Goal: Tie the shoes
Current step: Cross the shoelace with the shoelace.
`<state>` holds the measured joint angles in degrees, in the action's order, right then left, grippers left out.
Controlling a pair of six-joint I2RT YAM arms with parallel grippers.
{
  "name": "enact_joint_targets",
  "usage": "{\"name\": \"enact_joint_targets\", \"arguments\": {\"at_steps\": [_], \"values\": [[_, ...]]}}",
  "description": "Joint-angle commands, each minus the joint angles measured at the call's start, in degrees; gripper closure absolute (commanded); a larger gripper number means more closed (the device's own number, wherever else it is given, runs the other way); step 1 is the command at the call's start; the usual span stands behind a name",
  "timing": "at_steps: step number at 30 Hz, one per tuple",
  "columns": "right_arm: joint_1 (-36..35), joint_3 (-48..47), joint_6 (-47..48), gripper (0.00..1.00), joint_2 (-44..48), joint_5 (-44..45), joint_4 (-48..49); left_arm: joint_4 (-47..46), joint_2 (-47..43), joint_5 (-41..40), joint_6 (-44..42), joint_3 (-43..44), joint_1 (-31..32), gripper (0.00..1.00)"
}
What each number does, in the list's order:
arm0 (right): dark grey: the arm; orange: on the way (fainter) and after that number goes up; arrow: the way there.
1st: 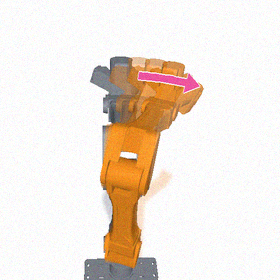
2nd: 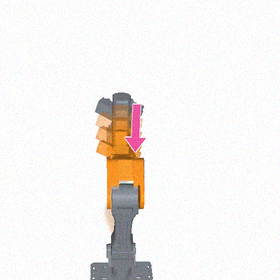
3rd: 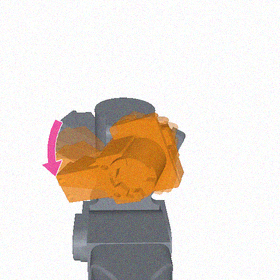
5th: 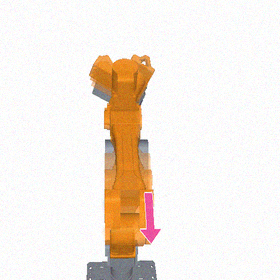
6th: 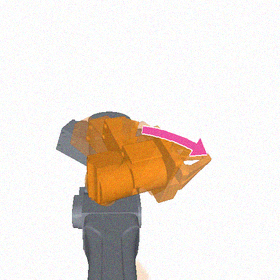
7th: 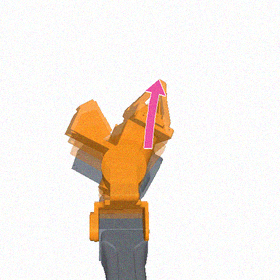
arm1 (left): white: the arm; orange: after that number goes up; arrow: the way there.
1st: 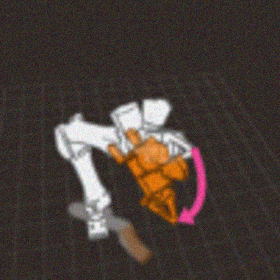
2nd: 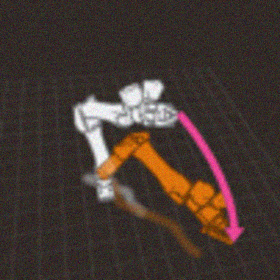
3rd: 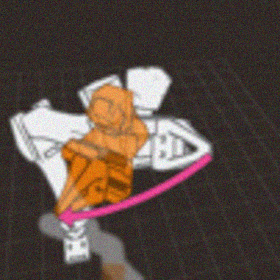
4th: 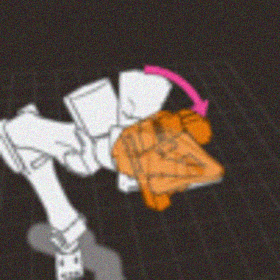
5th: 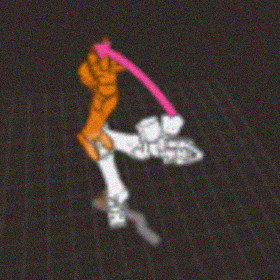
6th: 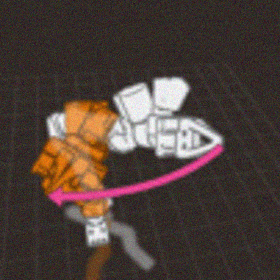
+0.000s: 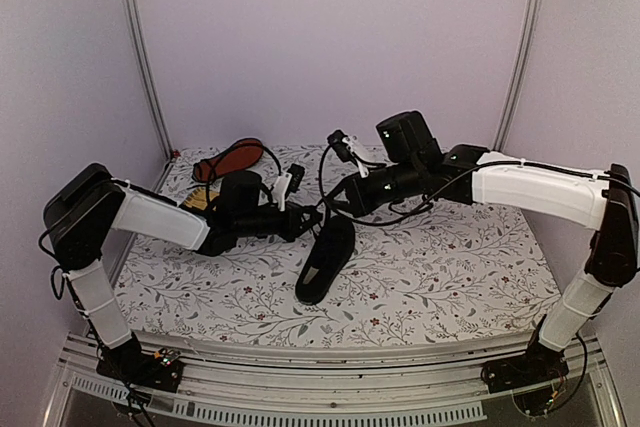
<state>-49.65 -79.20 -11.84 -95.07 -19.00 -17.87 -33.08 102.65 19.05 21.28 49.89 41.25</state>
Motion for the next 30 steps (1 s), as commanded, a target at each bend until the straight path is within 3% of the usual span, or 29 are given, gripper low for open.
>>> {"name": "enact_joint_targets", "arguments": {"at_steps": [1,10,30], "values": [[-1.99,3.62,2.16,0.98,-1.43,3.81,8.39,1.20,-1.95,0.54,1.25,0.65,0.31,1.00],[-3.54,14.02,7.85,0.98,-2.88,13.15,24.70,0.41,-2.27,1.34,2.69,0.04,0.27,1.00],[-3.35,12.69,5.90,0.98,-17.19,17.05,30.05,0.54,-2.42,2.48,3.24,0.30,0.27,1.00]]}}
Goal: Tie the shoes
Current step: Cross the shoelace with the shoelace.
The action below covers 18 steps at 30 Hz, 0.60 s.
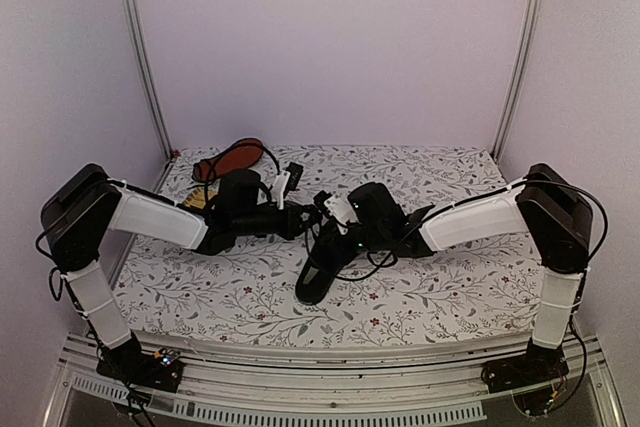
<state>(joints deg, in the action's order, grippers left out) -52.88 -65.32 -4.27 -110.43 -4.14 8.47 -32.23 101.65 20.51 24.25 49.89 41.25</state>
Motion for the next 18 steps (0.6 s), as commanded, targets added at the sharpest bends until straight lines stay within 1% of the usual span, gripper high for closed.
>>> {"name": "enact_joint_targets", "arguments": {"at_steps": [1,6,9,18], "values": [[0.04,-1.52,-1.95,0.98,-2.47,2.21,4.39,-0.23,-1.45,1.17,0.33,0.30,0.31,1.00],[1.44,-3.52,-3.60,0.98,-5.57,-0.31,9.34,0.15,-1.02,1.82,1.10,0.38,0.25,1.00],[2.28,-3.58,-4.65,0.98,-6.89,-5.09,12.98,0.40,-0.76,2.17,1.49,0.52,0.19,1.00],[5.74,-2.35,-8.21,0.98,-7.88,-29.92,22.60,1.51,-1.31,2.46,1.57,0.74,-0.24,1.00]]}}
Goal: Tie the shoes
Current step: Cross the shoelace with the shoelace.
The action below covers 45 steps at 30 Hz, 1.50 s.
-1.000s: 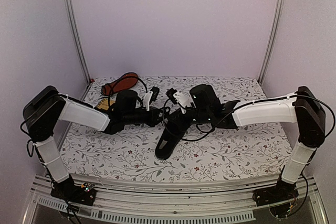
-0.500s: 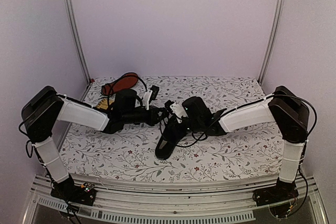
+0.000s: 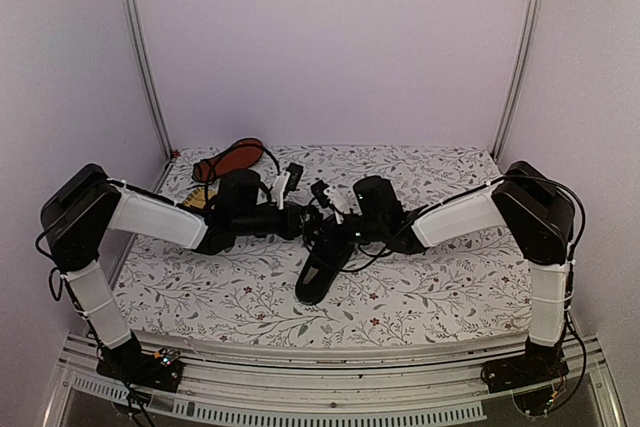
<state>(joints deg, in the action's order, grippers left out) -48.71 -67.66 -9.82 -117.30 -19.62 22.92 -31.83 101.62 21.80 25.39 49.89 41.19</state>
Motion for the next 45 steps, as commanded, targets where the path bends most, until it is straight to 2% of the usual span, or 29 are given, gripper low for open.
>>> {"name": "enact_joint_targets", "arguments": {"at_steps": [1,5,9,11,14,21,26,32,41,45], "values": [[1.98,0.15,-3.70,0.98,-1.39,-17.37,9.18,1.08,-1.33,1.59,0.64,0.74,-0.27,1.00],[3.40,-0.57,-7.25,0.98,-3.01,-27.50,12.18,1.27,-1.21,3.19,1.89,0.73,-1.15,1.00],[3.78,-0.42,-8.17,0.98,-3.46,-29.23,12.41,2.80,-1.37,6.03,2.79,0.82,-2.51,0.83],[3.94,-0.10,-8.37,0.98,-3.39,-29.33,12.61,3.88,-1.65,7.28,2.66,0.63,-3.19,0.69],[4.18,0.67,-8.67,0.98,-2.99,-29.09,13.18,5.11,-2.48,9.20,1.74,-0.25,-3.77,0.55],[4.73,2.30,-9.32,0.98,-2.24,-28.57,14.07,3.79,-4.09,16.11,0.39,-4.61,-5.47,0.39],[4.91,2.53,-9.59,0.98,-2.37,-28.60,14.08,2.19,-4.18,20.49,0.52,-5.41,-6.07,0.34],[5.09,2.55,-9.68,0.98,-2.87,-27.76,14.15,6.46,-3.02,20.31,-1.39,-1.31,-6.03,0.36],[5.67,2.87,-10.28,0.98,-2.09,-25.69,14.23,11.17,-3.53,19.71,-5.58,-1.89,-6.12,0.38],[5.75,2.31,-9.48,0.98,-2.39,-23.34,11.33,12.17,-5.25,19.37,-6.88,-2.88,-6.12,0.37]]}}
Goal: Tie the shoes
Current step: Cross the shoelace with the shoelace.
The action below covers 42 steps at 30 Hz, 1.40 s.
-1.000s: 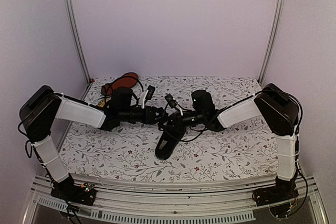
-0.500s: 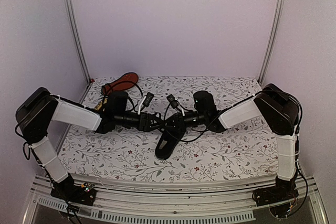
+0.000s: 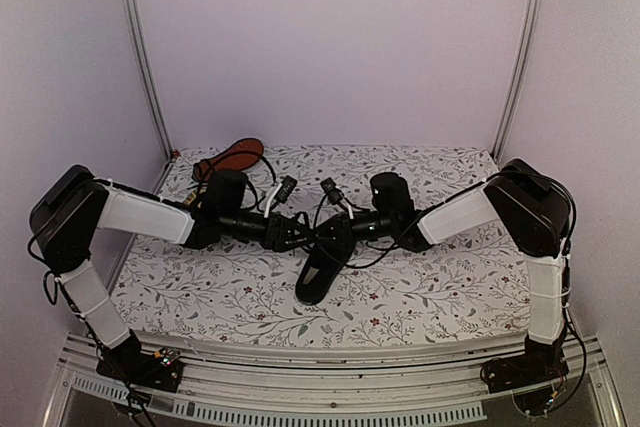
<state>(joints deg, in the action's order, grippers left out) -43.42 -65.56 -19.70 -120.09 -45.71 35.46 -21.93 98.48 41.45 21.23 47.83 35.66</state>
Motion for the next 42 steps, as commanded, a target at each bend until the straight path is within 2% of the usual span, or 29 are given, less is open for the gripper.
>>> {"name": "enact_joint_targets", "arguments": {"at_steps": [1,9,15,22,33,37,42], "values": [[0.51,-0.24,0.71,0.98,0.21,3.18,-2.44,2.25,-2.47,-0.50,-2.77,-0.89,-0.59,0.37],[0.52,-3.13,4.87,0.98,-1.58,2.71,-9.79,0.78,-1.94,-0.09,-2.53,2.05,-0.59,0.37],[0.38,-6.10,5.70,0.98,-3.98,-4.29,-10.18,0.38,3.49,3.42,-1.58,7.95,-0.30,0.38],[0.52,-7.11,4.54,0.98,-4.89,-12.49,-6.72,7.72,11.15,1.92,-2.54,16.21,-0.65,0.42],[1.81,-4.91,0.94,0.98,-5.17,-14.83,-1.26,8.56,5.49,1.07,-4.04,11.61,-3.79,0.35],[2.06,-4.25,0.33,0.98,-4.88,-15.41,-0.15,12.85,4.97,3.82,-6.29,11.48,-5.47,0.35],[2.44,-4.23,-0.83,0.98,-4.87,-16.23,1.52,21.43,6.81,8.43,-11.37,14.04,-7.01,0.42]]}}
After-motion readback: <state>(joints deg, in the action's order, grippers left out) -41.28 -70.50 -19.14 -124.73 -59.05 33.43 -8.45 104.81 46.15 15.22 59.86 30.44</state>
